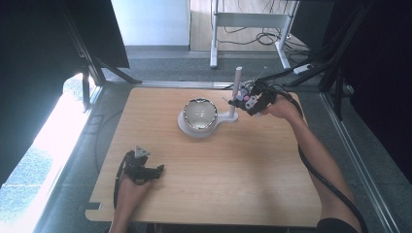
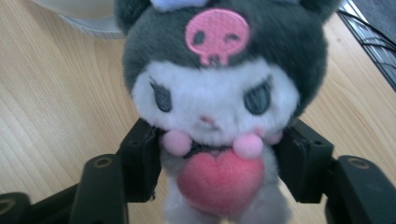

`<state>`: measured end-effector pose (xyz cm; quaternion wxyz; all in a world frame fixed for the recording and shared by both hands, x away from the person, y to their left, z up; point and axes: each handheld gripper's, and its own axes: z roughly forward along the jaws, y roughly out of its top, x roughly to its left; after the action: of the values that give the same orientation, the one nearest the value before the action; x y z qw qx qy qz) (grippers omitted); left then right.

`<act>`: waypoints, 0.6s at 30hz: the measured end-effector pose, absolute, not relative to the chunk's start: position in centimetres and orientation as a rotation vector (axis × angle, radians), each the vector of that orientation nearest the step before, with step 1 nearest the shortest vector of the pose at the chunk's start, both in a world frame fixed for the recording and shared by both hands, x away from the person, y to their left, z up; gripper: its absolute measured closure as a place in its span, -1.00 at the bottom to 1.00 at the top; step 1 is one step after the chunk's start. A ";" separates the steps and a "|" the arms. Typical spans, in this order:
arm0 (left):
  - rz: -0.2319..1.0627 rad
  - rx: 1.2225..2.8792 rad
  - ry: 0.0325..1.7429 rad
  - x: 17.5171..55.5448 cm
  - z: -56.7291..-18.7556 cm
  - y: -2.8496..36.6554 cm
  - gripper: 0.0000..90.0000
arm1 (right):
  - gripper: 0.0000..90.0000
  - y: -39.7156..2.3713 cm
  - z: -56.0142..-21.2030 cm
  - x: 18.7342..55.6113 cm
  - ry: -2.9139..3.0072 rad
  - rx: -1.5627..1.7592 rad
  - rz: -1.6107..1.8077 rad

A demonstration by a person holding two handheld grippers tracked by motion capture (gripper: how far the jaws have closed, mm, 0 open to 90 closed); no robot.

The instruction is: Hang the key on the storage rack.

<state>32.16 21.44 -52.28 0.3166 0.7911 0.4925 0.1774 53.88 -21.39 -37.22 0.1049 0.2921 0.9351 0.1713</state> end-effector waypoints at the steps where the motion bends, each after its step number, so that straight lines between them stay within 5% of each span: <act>1: 0.467 2.083 1.296 32.2 -52.3 21.4 -0.83 | -0.26 -21.2 -37.5 53.9 2.760 0.846 0.507; 12: 0.467 2.083 1.296 32.2 -52.3 21.4 -0.83 | -0.69 -21.1 -38.1 53.1 2.715 0.805 0.507; 18: 0.467 2.083 1.296 32.2 -52.3 21.4 -0.83 | -0.71 -21.4 -38.5 52.1 2.723 0.798 0.494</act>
<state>32.16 21.44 -52.28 0.3166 0.7912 0.4922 0.1774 52.10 -21.37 -38.51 0.1302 0.2748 0.9374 0.1699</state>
